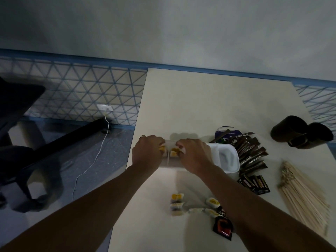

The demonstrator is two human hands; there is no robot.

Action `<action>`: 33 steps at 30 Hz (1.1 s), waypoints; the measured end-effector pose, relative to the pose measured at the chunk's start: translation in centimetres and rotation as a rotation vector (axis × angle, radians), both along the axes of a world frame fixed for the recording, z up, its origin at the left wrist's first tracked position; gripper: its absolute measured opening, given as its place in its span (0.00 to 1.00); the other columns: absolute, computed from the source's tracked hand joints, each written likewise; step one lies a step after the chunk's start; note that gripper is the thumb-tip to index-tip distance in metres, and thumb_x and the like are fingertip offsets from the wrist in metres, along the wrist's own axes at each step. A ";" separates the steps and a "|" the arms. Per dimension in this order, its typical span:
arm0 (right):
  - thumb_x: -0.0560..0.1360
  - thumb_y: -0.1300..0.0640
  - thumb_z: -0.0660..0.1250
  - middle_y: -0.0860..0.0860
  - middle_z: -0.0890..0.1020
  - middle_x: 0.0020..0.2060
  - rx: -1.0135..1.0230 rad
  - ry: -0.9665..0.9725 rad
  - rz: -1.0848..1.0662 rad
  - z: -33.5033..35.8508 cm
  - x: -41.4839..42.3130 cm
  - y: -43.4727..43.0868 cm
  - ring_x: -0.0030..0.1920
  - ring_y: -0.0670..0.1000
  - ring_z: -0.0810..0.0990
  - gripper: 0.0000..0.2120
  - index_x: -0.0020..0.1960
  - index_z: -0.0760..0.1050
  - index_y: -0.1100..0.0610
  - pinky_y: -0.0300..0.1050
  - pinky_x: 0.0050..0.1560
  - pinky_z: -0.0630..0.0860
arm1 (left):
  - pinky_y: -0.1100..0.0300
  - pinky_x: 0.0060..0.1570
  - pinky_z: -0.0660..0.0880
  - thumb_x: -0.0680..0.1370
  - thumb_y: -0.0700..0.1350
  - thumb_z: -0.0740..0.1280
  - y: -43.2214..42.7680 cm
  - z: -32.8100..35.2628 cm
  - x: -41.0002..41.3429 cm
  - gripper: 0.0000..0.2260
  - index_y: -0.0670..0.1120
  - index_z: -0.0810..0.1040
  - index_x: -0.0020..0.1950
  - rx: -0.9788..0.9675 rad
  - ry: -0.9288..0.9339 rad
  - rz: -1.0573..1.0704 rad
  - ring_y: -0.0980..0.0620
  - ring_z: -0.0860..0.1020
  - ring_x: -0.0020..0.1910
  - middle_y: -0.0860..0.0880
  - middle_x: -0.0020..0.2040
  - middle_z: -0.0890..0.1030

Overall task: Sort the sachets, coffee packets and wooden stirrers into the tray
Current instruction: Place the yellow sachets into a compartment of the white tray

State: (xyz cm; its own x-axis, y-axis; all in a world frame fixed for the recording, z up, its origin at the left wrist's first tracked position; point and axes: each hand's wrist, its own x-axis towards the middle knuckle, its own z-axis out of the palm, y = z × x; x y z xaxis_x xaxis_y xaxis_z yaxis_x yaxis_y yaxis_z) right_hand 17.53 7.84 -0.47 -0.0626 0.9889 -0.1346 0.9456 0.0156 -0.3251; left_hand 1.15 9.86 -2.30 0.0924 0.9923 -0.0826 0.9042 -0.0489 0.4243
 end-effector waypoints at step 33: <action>0.72 0.42 0.69 0.46 0.82 0.47 -0.271 0.095 -0.004 -2.9 9.2 -15.1 0.49 0.50 0.80 0.14 0.53 0.79 0.48 0.49 0.48 0.78 | 0.52 0.52 0.79 0.72 0.49 0.76 -12.6 0.1 2.4 0.18 0.49 0.81 0.61 -0.377 -0.101 -0.185 0.45 0.82 0.50 0.46 0.51 0.85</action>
State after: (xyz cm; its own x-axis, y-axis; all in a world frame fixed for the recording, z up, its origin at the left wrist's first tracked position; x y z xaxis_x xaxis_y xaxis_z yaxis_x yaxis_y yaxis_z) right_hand 26.68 -7.25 -3.32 -0.0835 0.9181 -0.3874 0.9105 -0.0876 -0.4041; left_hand 3.56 -2.72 -2.24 0.2924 0.8601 -0.4180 0.8477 -0.0308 0.5296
